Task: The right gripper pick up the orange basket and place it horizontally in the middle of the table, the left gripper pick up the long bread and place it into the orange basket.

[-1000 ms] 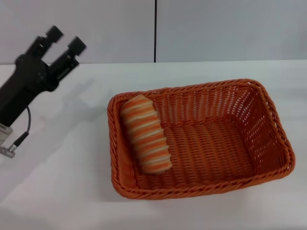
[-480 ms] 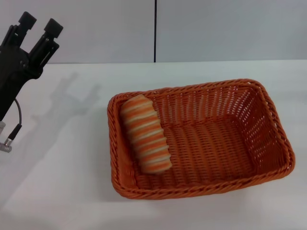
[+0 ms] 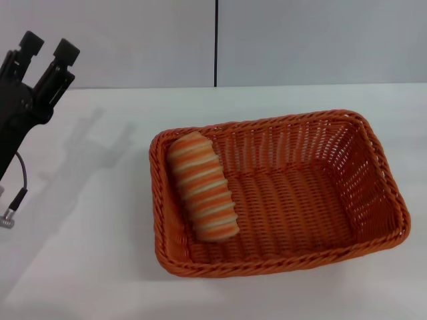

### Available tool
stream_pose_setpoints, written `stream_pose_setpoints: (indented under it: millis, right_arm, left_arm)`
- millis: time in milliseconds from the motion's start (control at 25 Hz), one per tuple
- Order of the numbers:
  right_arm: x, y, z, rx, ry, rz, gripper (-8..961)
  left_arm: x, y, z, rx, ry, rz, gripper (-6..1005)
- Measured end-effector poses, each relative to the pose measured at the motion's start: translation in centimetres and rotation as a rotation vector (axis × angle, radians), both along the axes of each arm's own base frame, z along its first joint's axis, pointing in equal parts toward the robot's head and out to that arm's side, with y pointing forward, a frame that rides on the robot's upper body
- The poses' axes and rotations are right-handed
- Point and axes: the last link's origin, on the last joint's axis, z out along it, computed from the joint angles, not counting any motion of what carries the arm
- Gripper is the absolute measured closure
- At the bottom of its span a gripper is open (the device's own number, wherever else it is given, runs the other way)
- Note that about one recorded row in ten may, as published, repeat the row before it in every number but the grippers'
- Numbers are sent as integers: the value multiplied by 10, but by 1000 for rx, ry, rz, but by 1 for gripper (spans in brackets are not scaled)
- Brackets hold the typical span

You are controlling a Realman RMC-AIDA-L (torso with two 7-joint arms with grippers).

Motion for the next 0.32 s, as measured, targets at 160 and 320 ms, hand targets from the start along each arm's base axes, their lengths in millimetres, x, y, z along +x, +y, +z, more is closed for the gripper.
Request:
stream_pose_setpoints:
  millis: [160, 320]
  right_arm:
    - [3, -6, -2, -1, 3, -8, 442]
    - [7, -21, -4, 7, 1, -13, 442]
  left_arm:
    - [-4, -8, -2, -5, -12, 17, 137]
    - [-8, -15, -3, -7, -17, 28, 137]
